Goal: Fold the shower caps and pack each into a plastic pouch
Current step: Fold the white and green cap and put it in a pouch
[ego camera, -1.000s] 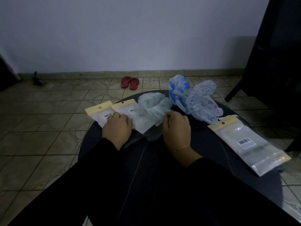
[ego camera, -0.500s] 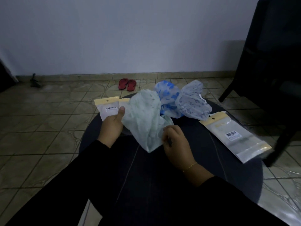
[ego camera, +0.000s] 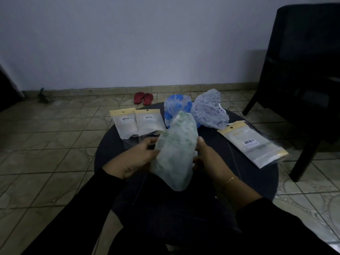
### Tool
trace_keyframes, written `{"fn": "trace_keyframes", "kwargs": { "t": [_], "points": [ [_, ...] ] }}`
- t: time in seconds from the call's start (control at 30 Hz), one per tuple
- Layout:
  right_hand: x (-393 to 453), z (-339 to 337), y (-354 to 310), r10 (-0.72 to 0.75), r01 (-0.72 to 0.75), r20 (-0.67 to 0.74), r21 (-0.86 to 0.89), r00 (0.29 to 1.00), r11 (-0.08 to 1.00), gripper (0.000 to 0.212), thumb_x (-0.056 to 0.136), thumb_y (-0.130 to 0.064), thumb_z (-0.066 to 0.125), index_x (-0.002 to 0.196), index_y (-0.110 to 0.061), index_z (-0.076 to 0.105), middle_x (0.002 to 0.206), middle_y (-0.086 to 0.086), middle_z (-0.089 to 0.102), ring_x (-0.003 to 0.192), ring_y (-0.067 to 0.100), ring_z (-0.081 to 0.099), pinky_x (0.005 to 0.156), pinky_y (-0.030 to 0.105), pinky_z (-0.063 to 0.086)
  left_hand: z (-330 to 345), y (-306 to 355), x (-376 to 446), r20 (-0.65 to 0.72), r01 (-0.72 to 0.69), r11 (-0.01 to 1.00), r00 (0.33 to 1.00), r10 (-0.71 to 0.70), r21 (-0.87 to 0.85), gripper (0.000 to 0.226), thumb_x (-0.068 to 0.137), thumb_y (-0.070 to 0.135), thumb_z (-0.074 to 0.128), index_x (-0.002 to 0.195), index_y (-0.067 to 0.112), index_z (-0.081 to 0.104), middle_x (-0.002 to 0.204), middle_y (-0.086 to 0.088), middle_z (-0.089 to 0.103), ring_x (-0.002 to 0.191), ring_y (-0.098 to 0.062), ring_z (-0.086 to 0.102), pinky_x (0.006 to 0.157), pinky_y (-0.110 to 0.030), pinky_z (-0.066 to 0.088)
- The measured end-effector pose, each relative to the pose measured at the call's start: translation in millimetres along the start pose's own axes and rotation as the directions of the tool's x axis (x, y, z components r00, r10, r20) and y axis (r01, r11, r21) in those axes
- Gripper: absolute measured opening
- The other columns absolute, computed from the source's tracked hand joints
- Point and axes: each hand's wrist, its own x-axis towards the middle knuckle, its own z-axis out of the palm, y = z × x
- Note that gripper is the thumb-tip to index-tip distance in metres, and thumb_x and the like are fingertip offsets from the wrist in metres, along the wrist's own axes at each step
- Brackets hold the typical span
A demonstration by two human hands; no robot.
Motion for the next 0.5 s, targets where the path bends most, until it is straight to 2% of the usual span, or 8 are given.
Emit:
{"fn": "trace_keyframes", "kwargs": {
  "t": [0.07, 0.1, 0.17, 0.23, 0.3, 0.37, 0.43, 0.5],
  "points": [
    [-4.2, -0.9, -3.1, 0.1, -0.109, 0.077, 0.13, 0.992, 0.986, 0.054, 0.089, -0.063, 0.036, 0.105, -0.024, 0.069, 0.099, 0.008, 0.071, 0.088, 0.022, 0.066, 0.08, 0.033, 0.053, 13.0, 0.3, -5.4, 0.075, -0.042, 0.996, 0.996, 0.048, -0.081, 0.09, 0.054, 0.023, 0.086, 0.132, 0.024, 0.042, 0.12, -0.001, 0.062, 0.106, -0.018, 0.062, 0.08, -0.035, 0.055],
    [-6.3, -0.2, -2.3, 0.146, -0.164, 0.101, 0.211, 0.984, 0.964, 0.053, 0.087, -0.063, 0.042, 0.102, -0.021, 0.071, 0.101, 0.01, 0.072, 0.092, 0.025, 0.066, 0.082, 0.035, 0.052, 19.3, 1.4, -8.2, 0.099, -0.065, 0.991, 0.992, 0.077, -0.117, 0.095, 0.052, 0.015, 0.089, 0.133, 0.025, 0.04, 0.118, 0.0, 0.063, 0.107, -0.016, 0.062, 0.081, -0.034, 0.055],
    [-9.0, -0.2, 0.0, 0.166, -0.197, 0.12, 0.316, 0.979, 0.928, 0.041, 0.088, -0.05, 0.052, 0.094, -0.016, 0.074, 0.106, 0.014, 0.069, 0.091, 0.028, 0.062, 0.079, 0.036, 0.048, 31.9, 4.9, -14.0, 0.129, -0.123, 0.977, 0.981, 0.146, -0.173, 0.079, 0.058, 0.009, 0.079, 0.129, 0.023, 0.046, 0.113, 0.004, 0.067, 0.103, -0.013, 0.064, 0.08, -0.031, 0.055],
    [-9.8, -1.9, 1.5, 0.132, -0.17, 0.122, 0.393, 0.984, 0.903, 0.028, 0.092, -0.03, 0.051, 0.097, -0.011, 0.071, 0.103, 0.016, 0.068, 0.085, 0.029, 0.062, 0.071, 0.034, 0.05, 43.2, 7.9, -17.8, 0.156, -0.149, 0.97, 0.971, 0.18, -0.193, 0.058, 0.067, 0.009, 0.07, 0.121, 0.02, 0.055, 0.11, 0.002, 0.07, 0.102, -0.015, 0.066, 0.081, -0.03, 0.056],
    [-10.3, -5.6, 0.8, 0.073, -0.119, 0.112, 0.491, 0.991, 0.863, 0.022, 0.092, -0.012, 0.05, 0.106, -0.005, 0.065, 0.095, 0.014, 0.069, 0.079, 0.027, 0.065, 0.068, 0.036, 0.055, 51.0, 10.4, -18.0, 0.165, -0.121, 0.955, 0.971, 0.17, -0.27, 0.047, 0.077, 0.017, 0.068, 0.123, 0.015, 0.058, 0.114, -0.005, 0.069, 0.107, -0.021, 0.064, 0.088, -0.034, 0.053],
    [-9.5, -10.4, 1.5, 0.035, -0.074, 0.079, 0.556, 0.996, 0.828, 0.025, 0.089, 0.0, 0.051, 0.113, -0.004, 0.059, 0.095, 0.015, 0.068, 0.079, 0.027, 0.065, 0.071, 0.039, 0.054, 57.1, 15.4, -16.2, 0.164, -0.078, 0.906, 0.974, 0.159, -0.415, 0.054, 0.08, 0.04, 0.064, 0.127, 0.015, 0.056, 0.12, -0.007, 0.066, 0.11, -0.023, 0.063, 0.09, -0.035, 0.052],
    [-10.3, -12.6, 1.5, 0.048, -0.048, 0.013, 0.488, 0.999, 0.872, 0.032, 0.088, 0.002, 0.054, 0.119, -0.006, 0.053, 0.097, 0.014, 0.067, 0.076, 0.026, 0.064, 0.065, 0.036, 0.056, 64.6, 20.1, -14.9, 0.073, -0.138, 0.909, 0.981, 0.18, -0.394, 0.049, 0.084, 0.051, 0.054, 0.122, 0.02, 0.06, 0.115, -0.003, 0.069, 0.106, -0.017, 0.065, 0.086, -0.031, 0.053],
    [-8.9, -13.7, 4.0, 0.121, -0.091, -0.071, 0.331, 0.99, 0.939, 0.03, 0.087, -0.003, 0.059, 0.117, -0.004, 0.054, 0.09, 0.013, 0.065, 0.072, 0.024, 0.061, 0.063, 0.033, 0.052, 72.1, 19.9, -12.9, -0.05, -0.184, 0.959, 0.983, 0.177, -0.214, 0.029, 0.09, 0.046, 0.052, 0.101, 0.027, 0.069, 0.101, 0.006, 0.073, 0.091, -0.005, 0.068, 0.078, -0.024, 0.053]
  ]
}}
